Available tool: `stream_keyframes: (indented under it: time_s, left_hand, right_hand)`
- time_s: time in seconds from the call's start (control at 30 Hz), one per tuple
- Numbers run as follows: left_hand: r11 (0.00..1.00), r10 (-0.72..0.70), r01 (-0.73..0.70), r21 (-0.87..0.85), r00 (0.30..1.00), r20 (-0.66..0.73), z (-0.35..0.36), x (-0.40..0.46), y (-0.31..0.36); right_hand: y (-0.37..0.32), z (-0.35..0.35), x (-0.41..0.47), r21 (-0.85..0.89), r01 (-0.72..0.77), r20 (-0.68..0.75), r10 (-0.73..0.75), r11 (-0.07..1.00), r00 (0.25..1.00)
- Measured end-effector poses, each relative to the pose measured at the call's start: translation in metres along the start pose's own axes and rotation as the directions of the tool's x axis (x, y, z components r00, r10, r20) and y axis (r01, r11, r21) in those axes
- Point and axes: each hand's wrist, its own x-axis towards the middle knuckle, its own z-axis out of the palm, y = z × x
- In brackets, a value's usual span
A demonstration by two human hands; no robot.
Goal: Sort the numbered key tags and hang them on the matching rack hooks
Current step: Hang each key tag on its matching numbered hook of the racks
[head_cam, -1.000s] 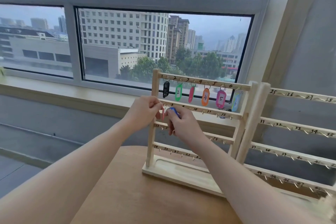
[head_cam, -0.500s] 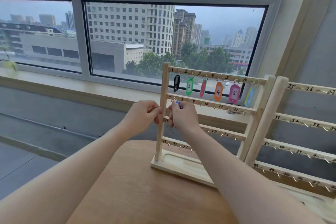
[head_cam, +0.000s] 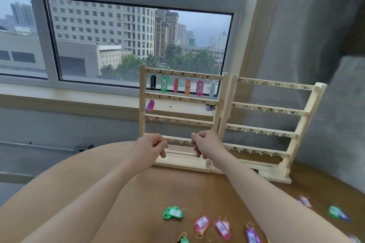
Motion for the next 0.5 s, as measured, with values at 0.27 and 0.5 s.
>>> stream_keyframes:
  time_s: [0.27, 0.5]
  left_hand:
    - [0.992, 0.117, -0.123, 0.003, 0.944, 0.307, 0.124, -0.022, 0.081]
    - [0.967, 0.162, -0.245, 0.065, 0.796, 0.584, 0.259, -0.011, 0.146]
  right_hand:
    - [0.112, -0.136, -0.08, -0.236, -0.168, -0.244, 0.109, 0.957, 0.964]
    - [0.212, -0.232, -0.116, -0.365, -0.404, -0.354, 0.277, 0.839, 0.893]
